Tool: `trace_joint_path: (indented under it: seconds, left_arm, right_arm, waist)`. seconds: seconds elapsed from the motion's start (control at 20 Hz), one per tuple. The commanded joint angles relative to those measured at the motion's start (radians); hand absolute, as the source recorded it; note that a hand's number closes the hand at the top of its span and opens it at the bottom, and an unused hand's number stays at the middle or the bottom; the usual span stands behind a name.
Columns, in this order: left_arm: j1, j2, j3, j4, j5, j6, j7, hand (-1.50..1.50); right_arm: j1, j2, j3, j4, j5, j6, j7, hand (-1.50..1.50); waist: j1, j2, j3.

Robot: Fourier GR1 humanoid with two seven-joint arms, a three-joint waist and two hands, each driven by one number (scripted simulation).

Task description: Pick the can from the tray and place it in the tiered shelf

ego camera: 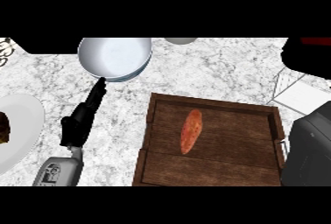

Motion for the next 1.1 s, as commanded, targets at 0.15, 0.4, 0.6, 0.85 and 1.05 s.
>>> trace_joint_path:
  seconds: [0.15,0.4,0.6,0.85,1.05]
  left_arm:
    - [-0.049,-0.021,-0.011,-0.022,-0.007,0.009,0.078,0.00]
    - [0.027,-0.006,-0.003,-0.043,-0.004,-0.004,0.014,0.00]
    - [-0.040,-0.029,-0.004,0.018,-0.027,0.020,0.023,0.00]
    - [-0.036,-0.035,-0.010,-0.016,-0.017,0.005,0.048,0.00]
    - [0.026,-0.032,-0.006,-0.001,-0.025,0.007,-0.013,0.00]
  right_arm:
    - [-0.109,-0.099,-0.147,0.093,0.006,0.081,0.010,1.50]
    - [-0.105,-0.193,-0.251,0.137,-0.031,0.060,-0.084,1.50]
    - [-0.143,-0.262,-0.255,0.232,-0.041,0.070,-0.143,1.50]
    - [-0.129,-0.330,-0.294,0.282,-0.078,0.018,-0.199,1.50]
    - [-0.016,-0.294,-0.218,0.273,-0.008,-0.068,-0.169,1.50]
  waist:
    - [0.003,0.003,0.000]
    - [0.006,0.004,0.001]
    - [0.003,0.006,0.000]
    - [0.007,0.005,0.001]
    - [0.008,0.005,0.000]
